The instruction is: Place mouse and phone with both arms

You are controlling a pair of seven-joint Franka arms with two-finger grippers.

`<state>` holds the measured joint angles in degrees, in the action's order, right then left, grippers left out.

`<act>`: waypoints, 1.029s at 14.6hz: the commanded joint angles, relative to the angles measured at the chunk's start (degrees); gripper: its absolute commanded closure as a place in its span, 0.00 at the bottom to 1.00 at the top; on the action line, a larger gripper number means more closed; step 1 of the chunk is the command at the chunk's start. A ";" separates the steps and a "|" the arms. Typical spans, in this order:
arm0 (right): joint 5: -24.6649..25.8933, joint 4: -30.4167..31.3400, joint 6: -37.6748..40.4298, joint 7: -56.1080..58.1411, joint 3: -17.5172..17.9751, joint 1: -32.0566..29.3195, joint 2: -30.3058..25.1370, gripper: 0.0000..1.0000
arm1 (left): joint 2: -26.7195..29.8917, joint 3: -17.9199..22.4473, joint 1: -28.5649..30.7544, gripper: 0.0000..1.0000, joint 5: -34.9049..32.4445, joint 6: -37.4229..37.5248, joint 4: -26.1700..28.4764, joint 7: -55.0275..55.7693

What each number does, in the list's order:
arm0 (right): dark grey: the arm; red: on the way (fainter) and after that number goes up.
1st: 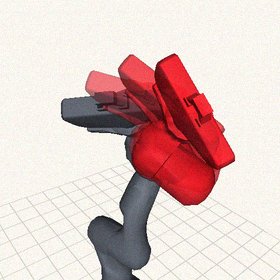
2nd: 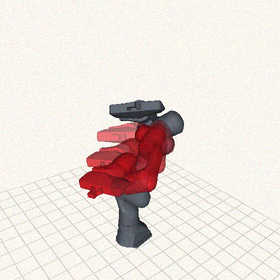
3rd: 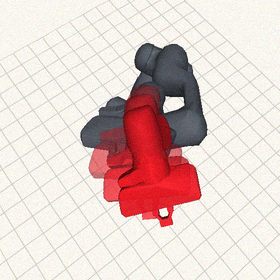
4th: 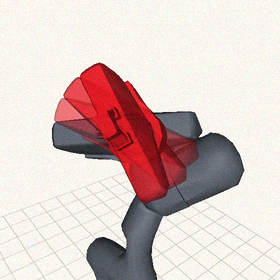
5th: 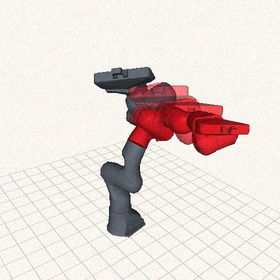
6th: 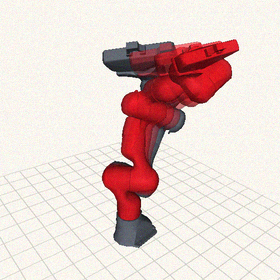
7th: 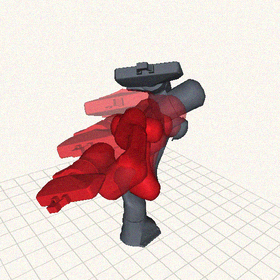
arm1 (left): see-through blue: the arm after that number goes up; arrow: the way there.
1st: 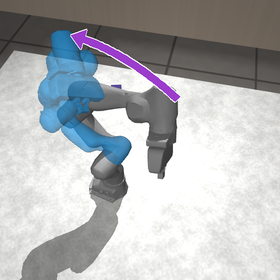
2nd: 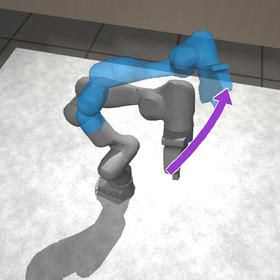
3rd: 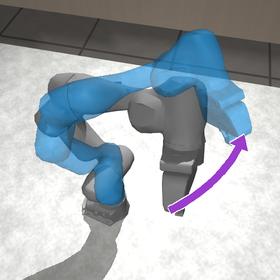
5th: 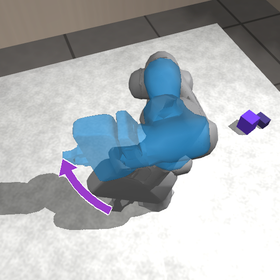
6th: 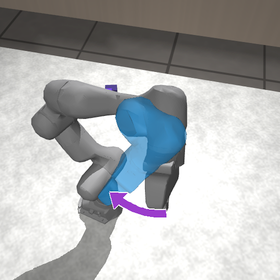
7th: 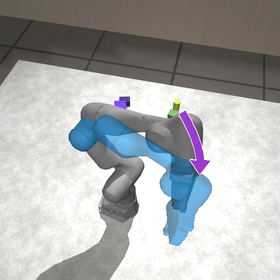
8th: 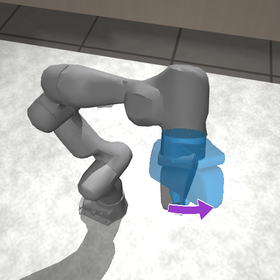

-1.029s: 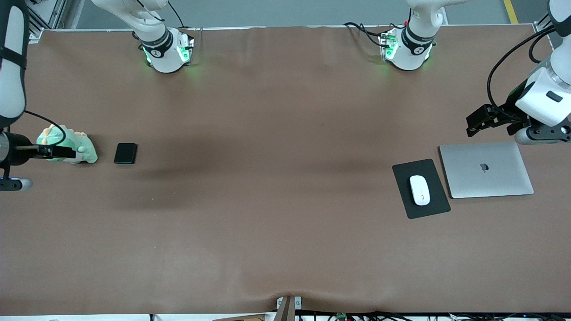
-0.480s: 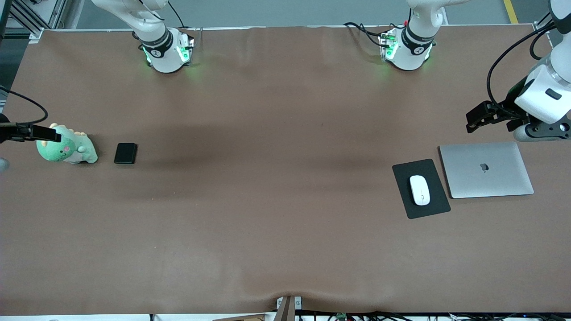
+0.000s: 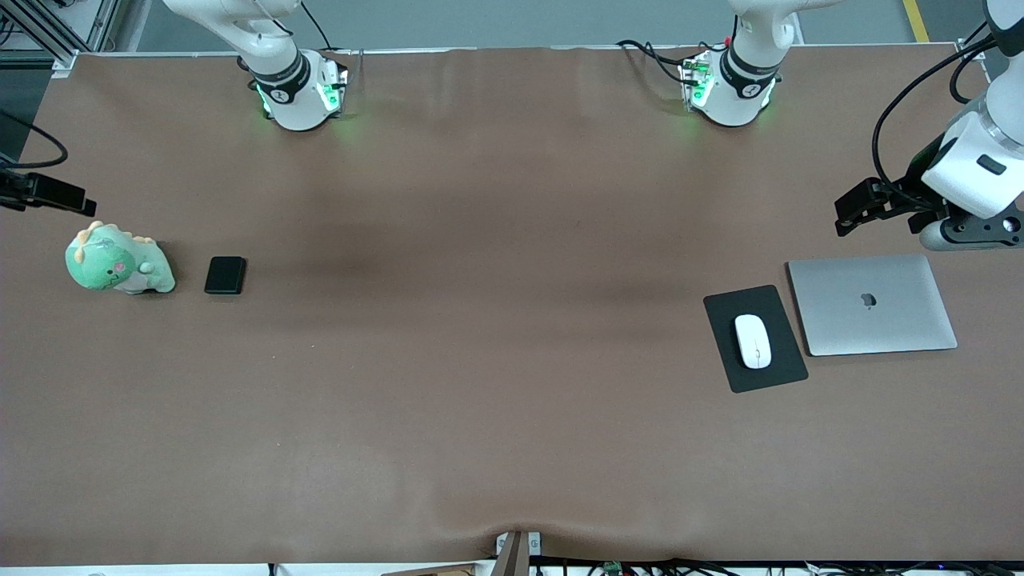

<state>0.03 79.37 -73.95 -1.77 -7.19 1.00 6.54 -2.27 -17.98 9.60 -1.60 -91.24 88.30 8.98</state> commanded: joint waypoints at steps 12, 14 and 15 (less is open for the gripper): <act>-3.46 12.75 -6.56 -13.44 4.46 0.41 -10.58 0.00 | 1.39 0.22 0.69 0.00 0.29 0.62 -1.11 -1.77; -3.46 12.57 -6.47 -13.09 4.20 0.23 -10.41 0.00 | 1.13 0.22 0.77 0.00 0.37 0.62 -2.24 -1.86; -3.46 12.57 -6.47 -12.74 4.20 0.23 -10.41 0.00 | 1.04 0.31 0.86 0.00 0.37 0.62 -2.34 -1.77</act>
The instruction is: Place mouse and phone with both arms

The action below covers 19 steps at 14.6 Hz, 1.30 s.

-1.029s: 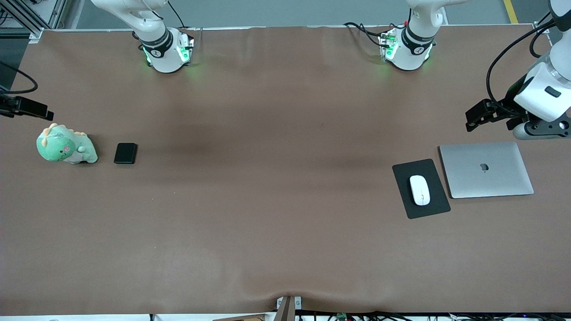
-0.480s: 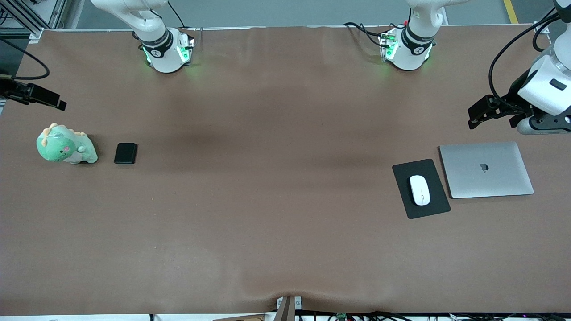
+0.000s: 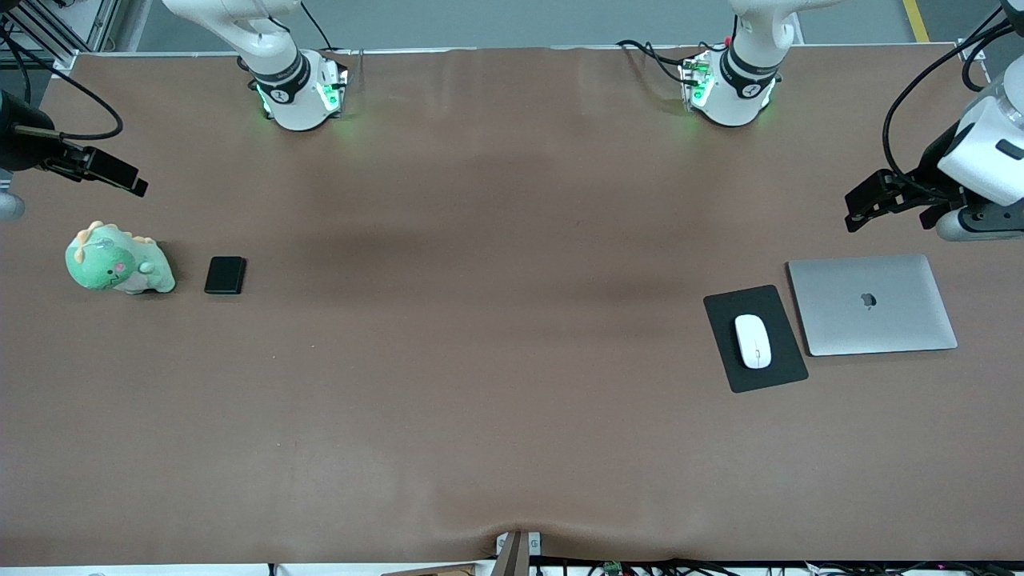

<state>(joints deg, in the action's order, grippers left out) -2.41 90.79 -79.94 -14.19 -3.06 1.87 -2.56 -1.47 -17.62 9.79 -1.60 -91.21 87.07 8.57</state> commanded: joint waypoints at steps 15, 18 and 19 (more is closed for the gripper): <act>-0.58 1.32 -0.91 14.00 -0.11 -0.90 -1.04 0.00 | -0.20 -0.13 0.58 0.00 0.37 0.77 -1.12 -0.66; -0.84 1.50 -0.56 15.86 -0.63 -1.25 -1.04 0.00 | -0.20 -0.13 0.58 0.00 0.45 0.86 -1.12 -0.75; -0.84 1.50 -0.65 15.95 -0.63 -1.25 -1.04 0.00 | -0.20 -0.13 0.58 0.00 0.37 0.86 -1.12 -0.66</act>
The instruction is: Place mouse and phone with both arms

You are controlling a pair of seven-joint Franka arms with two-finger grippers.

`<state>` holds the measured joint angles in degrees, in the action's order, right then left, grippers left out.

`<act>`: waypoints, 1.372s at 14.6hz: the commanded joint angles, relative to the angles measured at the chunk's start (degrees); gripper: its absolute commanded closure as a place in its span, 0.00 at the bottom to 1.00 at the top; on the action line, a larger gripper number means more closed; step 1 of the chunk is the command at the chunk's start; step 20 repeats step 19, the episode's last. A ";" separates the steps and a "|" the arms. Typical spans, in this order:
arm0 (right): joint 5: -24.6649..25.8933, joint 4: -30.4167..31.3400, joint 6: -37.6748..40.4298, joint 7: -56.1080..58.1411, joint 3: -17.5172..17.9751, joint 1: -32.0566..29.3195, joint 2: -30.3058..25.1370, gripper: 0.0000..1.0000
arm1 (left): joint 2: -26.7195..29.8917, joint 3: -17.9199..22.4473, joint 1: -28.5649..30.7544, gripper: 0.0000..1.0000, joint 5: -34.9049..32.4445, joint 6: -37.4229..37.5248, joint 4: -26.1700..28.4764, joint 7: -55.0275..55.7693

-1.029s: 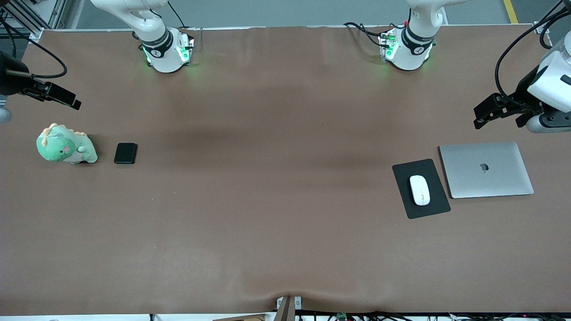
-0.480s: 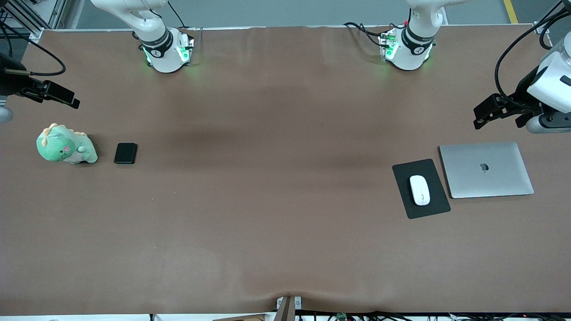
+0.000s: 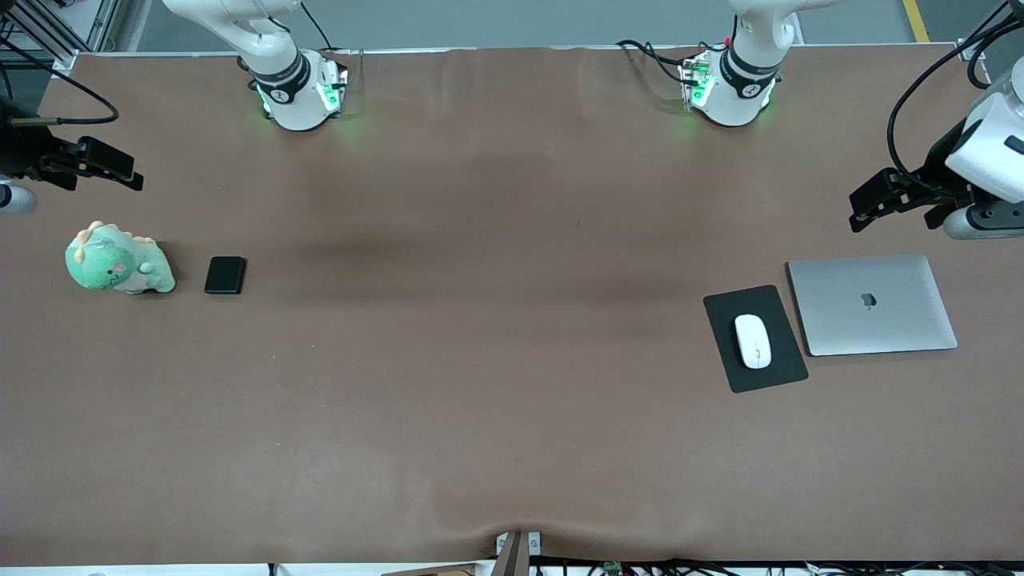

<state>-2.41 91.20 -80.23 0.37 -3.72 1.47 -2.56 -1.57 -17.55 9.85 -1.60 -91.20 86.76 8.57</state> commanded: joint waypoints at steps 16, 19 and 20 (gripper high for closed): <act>-0.84 0.56 1.04 1.12 -1.20 -1.82 -1.13 0.00 | -0.19 -0.20 0.43 0.00 0.63 1.03 -0.72 -0.75; -0.93 0.64 1.13 1.39 -1.37 -2.26 -1.04 0.00 | -0.19 -0.20 0.43 0.00 0.89 1.38 -0.63 -0.57; -0.93 0.64 1.13 1.39 -1.37 -2.26 -1.04 0.00 | -0.19 -0.20 0.43 0.00 0.89 1.38 -0.63 -0.57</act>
